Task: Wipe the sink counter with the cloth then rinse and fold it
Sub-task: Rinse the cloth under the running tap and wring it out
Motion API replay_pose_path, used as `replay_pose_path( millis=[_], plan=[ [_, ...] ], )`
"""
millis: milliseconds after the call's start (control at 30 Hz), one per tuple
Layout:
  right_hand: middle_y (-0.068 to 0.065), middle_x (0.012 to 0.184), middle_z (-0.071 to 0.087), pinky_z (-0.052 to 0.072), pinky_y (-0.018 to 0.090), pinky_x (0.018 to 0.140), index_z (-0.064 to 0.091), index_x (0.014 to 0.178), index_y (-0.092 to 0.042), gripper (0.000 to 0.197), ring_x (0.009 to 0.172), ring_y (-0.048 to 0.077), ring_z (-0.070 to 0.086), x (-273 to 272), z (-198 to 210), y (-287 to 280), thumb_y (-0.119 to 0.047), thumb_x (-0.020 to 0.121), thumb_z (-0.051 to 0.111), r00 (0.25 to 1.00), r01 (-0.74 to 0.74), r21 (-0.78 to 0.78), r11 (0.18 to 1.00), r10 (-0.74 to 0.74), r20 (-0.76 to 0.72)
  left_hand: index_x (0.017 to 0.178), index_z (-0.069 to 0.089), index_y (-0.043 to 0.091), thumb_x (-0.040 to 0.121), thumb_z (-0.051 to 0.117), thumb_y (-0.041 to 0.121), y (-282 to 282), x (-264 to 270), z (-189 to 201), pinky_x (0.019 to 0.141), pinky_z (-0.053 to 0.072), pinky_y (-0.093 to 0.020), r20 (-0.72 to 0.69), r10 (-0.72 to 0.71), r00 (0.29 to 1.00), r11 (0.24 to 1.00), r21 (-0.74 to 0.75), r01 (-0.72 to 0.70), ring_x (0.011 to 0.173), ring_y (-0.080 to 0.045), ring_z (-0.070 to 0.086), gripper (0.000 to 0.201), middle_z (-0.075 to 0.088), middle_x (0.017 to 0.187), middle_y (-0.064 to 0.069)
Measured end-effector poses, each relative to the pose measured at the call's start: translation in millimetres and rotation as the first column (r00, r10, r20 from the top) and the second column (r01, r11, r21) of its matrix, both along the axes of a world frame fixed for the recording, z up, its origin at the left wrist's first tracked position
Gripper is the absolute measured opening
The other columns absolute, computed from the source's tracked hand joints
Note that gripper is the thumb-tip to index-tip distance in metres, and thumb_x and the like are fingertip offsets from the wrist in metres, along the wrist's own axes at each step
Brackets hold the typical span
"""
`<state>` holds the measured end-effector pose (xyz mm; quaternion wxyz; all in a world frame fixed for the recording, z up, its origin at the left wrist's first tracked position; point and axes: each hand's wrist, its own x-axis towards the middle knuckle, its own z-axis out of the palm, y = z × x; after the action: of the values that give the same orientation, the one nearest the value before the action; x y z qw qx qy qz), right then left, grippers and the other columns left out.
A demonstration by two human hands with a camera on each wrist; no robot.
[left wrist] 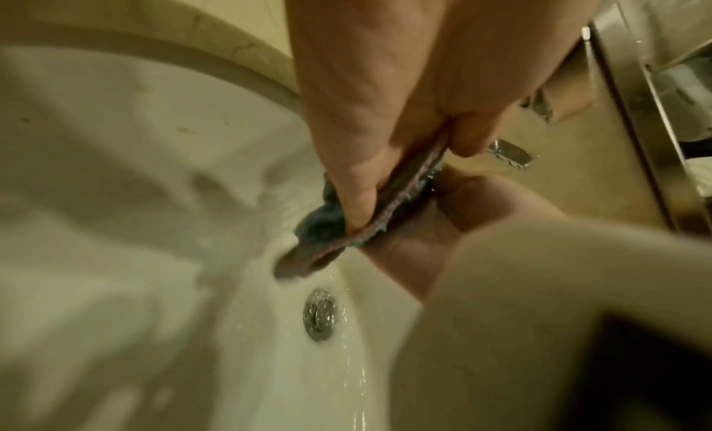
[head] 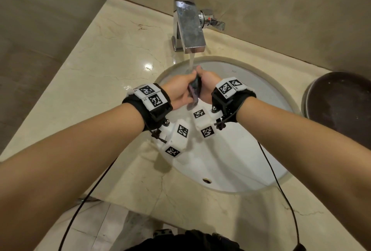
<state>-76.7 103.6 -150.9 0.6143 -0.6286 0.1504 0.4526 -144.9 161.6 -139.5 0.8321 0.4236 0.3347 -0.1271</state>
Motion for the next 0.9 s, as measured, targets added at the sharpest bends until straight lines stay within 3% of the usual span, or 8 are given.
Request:
replay_pose_path(
  millis=[133,267,400,533,600,667,767,900],
  plan=[
    [0.028,0.143,0.039,0.031,0.044,0.112,0.036,0.138,0.007,0.053,0.136,0.039,0.035,-8.5,-6.9,1.9,-0.030,0.100,0.038,0.996,-0.089,-0.008,0.996,0.089,-0.016,0.142,0.037,0.008,0.102,0.029,0.029,2.9,1.1,0.8,0.104,0.038,-0.035,-0.013,0.071,0.997,0.997,0.016,-0.071,0.134,-0.027,0.040,0.045,0.042,0.145,-0.015],
    [0.025,0.144,0.040,0.032,0.043,0.113,0.039,0.137,0.005,0.051,0.135,0.037,0.039,-6.7,-10.6,2.2,-0.031,0.101,0.035,0.996,-0.078,0.075,0.994,0.081,-0.032,0.141,0.039,0.007,0.102,0.027,0.030,5.8,-0.6,-1.3,0.115,0.029,-0.038,-0.008,0.105,0.994,0.994,-0.033,-0.105,0.136,-0.028,0.038,0.046,0.041,0.145,-0.017],
    [0.025,0.147,0.035,0.033,0.045,0.111,0.034,0.141,0.004,0.053,0.136,0.039,0.036,1.1,-11.4,0.7,-0.031,0.101,0.035,0.996,-0.015,0.084,0.996,0.022,-0.082,0.138,0.043,0.018,0.102,0.025,0.030,5.6,-5.4,0.3,0.104,0.039,-0.036,0.071,0.014,0.997,1.000,-0.022,-0.012,0.123,-0.024,0.047,0.042,0.047,0.139,-0.011],
    [0.021,0.146,0.039,0.031,0.041,0.114,0.036,0.141,0.002,0.050,0.136,0.033,0.039,-4.8,-13.3,3.3,-0.027,0.101,0.036,0.993,-0.082,0.130,0.988,0.092,-0.076,0.136,0.046,0.013,0.101,0.035,0.025,18.6,-2.5,-11.1,0.073,0.056,-0.029,0.023,0.139,0.990,0.989,0.053,-0.140,0.105,-0.019,0.061,0.039,0.055,0.133,-0.012],
    [0.021,0.144,0.042,0.032,0.040,0.113,0.037,0.140,0.002,0.047,0.131,0.030,0.044,-4.1,-16.7,4.7,-0.026,0.102,0.033,0.990,-0.080,0.180,0.980,0.100,-0.102,0.129,0.050,0.009,0.101,0.035,0.022,20.2,0.4,-13.2,0.066,0.056,-0.025,0.012,0.149,0.989,0.986,0.071,-0.150,0.093,-0.013,0.065,0.034,0.061,0.116,-0.010],
    [0.028,0.144,0.038,0.034,0.043,0.111,0.038,0.139,0.002,0.044,0.131,0.037,0.042,2.2,-16.8,3.3,-0.021,0.102,0.032,0.992,-0.039,0.195,0.980,0.061,-0.110,0.111,0.056,0.007,0.103,0.030,0.022,14.8,3.3,-11.1,0.077,0.052,-0.023,0.038,0.077,0.996,0.995,0.065,-0.080,0.081,-0.009,0.063,0.031,0.059,0.098,-0.007],
    [0.029,0.147,0.031,0.032,0.045,0.111,0.033,0.141,0.005,0.047,0.136,0.041,0.034,10.3,-17.2,1.3,-0.020,0.101,0.034,0.994,-0.018,0.130,0.991,0.031,-0.100,0.125,0.050,0.006,0.103,0.028,0.022,6.8,1.3,-5.6,0.097,0.041,-0.034,0.050,-0.033,0.998,0.996,0.090,0.028,0.107,-0.021,0.054,0.035,0.056,0.116,-0.011],
    [0.024,0.152,0.022,0.021,0.041,0.116,0.024,0.145,0.004,0.051,0.141,0.038,0.022,2.8,-15.3,4.2,-0.021,0.101,0.034,0.992,-0.100,0.135,0.986,0.109,-0.058,0.125,0.051,0.008,0.101,0.034,0.021,16.6,1.3,-8.9,0.090,0.050,-0.032,0.035,0.046,0.998,0.989,0.138,-0.051,0.100,-0.021,0.060,0.033,0.060,0.116,-0.013]
  ],
)
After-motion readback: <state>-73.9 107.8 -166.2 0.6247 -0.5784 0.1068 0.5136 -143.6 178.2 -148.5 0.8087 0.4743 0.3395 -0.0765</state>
